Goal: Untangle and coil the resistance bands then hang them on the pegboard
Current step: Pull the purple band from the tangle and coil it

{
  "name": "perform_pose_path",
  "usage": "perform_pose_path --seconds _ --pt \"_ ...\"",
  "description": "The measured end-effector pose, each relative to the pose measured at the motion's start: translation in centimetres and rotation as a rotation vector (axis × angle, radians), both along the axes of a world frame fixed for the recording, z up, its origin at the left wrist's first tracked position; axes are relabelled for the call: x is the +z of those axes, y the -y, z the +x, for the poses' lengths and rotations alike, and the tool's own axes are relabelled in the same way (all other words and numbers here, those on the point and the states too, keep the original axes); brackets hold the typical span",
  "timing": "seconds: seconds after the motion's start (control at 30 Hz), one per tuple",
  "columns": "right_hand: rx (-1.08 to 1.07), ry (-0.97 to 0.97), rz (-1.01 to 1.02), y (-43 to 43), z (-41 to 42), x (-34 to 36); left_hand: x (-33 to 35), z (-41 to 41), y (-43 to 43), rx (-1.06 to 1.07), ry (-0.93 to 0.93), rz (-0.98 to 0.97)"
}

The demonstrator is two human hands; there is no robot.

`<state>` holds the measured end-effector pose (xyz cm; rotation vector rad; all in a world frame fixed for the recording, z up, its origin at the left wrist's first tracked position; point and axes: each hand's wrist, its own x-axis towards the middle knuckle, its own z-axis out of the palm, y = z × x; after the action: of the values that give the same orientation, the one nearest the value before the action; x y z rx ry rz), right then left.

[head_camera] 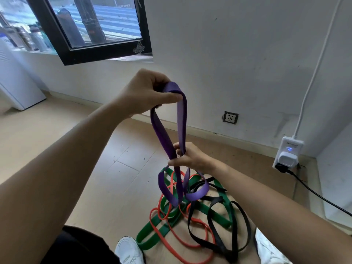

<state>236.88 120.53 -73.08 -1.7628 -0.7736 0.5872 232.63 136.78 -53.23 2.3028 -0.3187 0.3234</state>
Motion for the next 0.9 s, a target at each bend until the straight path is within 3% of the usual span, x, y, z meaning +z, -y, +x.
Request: perform_pose_path --seconds 0.13,0.3,0.43,0.77,0.9 --pt "-0.04 0.021 -0.059 0.2 0.5 -0.8 0.3 0.4 -1.0 0.018 -0.028 0.104" --pt "-0.153 0.014 -0.095 1.4 1.8 -1.2 -1.4 0.7 -4.1 0.081 -0.121 0.019" --pt "-0.122 -0.012 -0.122 3.0 2.6 -1.4 -3.2 0.6 -6.7 0.062 -0.223 -0.072" --pt "-0.098 -0.099 0.019 7.8 4.6 1.4 -8.0 -0.3 -12.7 0.043 -0.39 -0.279" --pt "-0.22 -0.099 0.213 8.6 4.9 3.8 -10.0 -0.2 -11.9 0.068 -0.433 -0.171"
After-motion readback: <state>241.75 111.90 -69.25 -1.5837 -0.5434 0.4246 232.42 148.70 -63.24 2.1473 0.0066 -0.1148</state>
